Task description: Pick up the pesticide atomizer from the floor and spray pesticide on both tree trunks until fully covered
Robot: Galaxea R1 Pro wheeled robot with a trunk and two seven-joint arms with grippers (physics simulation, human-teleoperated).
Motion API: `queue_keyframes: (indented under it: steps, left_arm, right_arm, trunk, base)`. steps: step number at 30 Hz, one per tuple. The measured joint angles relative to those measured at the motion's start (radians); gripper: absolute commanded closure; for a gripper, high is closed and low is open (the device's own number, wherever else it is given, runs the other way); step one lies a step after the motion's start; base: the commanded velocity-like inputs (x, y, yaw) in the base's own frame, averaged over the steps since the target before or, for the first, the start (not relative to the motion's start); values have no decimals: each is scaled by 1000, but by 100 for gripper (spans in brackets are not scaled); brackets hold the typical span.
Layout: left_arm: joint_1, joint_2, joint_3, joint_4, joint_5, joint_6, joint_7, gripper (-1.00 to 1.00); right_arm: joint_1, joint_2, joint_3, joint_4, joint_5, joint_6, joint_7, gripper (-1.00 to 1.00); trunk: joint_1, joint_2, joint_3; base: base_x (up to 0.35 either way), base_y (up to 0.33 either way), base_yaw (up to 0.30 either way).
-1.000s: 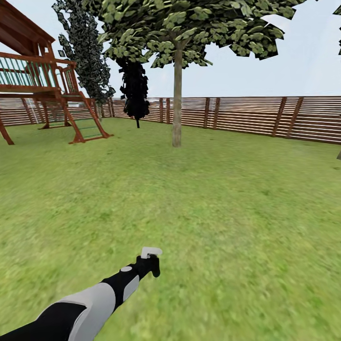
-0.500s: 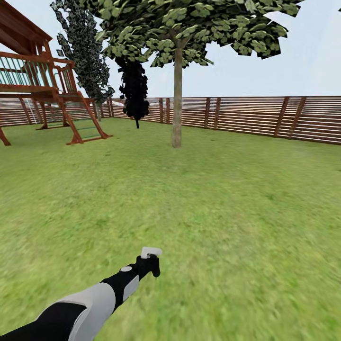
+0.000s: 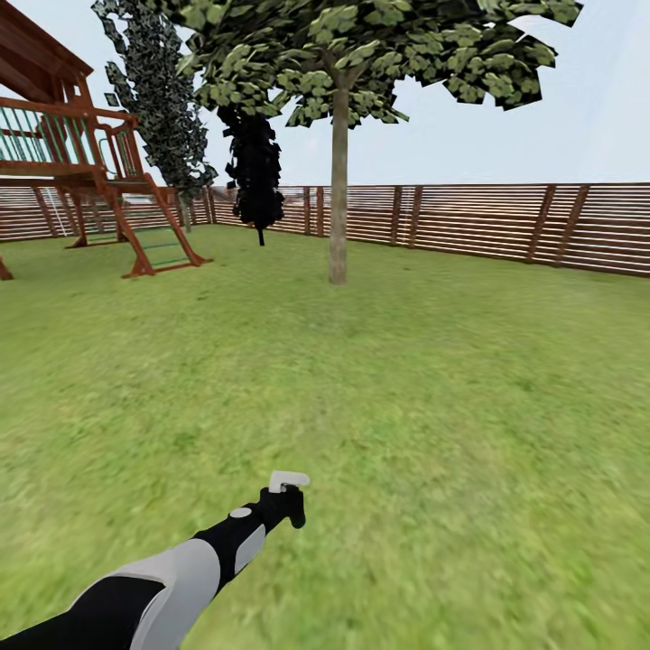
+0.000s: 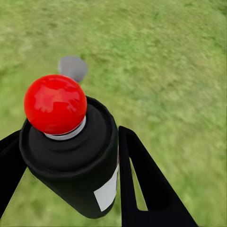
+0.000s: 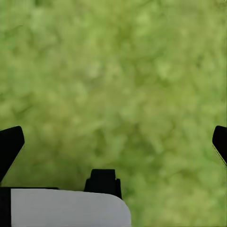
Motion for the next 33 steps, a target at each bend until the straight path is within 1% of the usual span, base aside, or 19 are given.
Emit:
queue_keyframes:
  steps: [6, 13, 21, 29, 33]
  left_arm:
    - [0, 0, 0, 0, 0, 0, 0, 100]
    - [0, 0, 0, 0, 0, -1, 0, 100]
    - [0, 0, 0, 0, 0, -1, 0, 100]
    - [0, 0, 0, 0, 0, 0, 0, 100]
    - [0, 0, 0, 0, 0, -1, 0, 100]
  right_arm:
    - [0, 0, 0, 0, 0, 0, 0, -100]
    - [0, 0, 0, 0, 0, 0, 0, -100]
    - [0, 0, 0, -1, 0, 0, 0, -100]
    - [0, 0, 0, -1, 0, 0, 0, -100]
    - [0, 0, 0, 0, 0, 0, 0, -100]
  trunk:
    - [0, 0, 0]
    - [0, 0, 0]
    - [0, 0, -1]
    - [0, 0, -10]
    - [0, 0, -12]
  base:
    - [332, 0, 0]
    - [135, 0, 0]
    - [321, 0, -1]
    - [344, 0, -155]
    - [344, 0, -57]
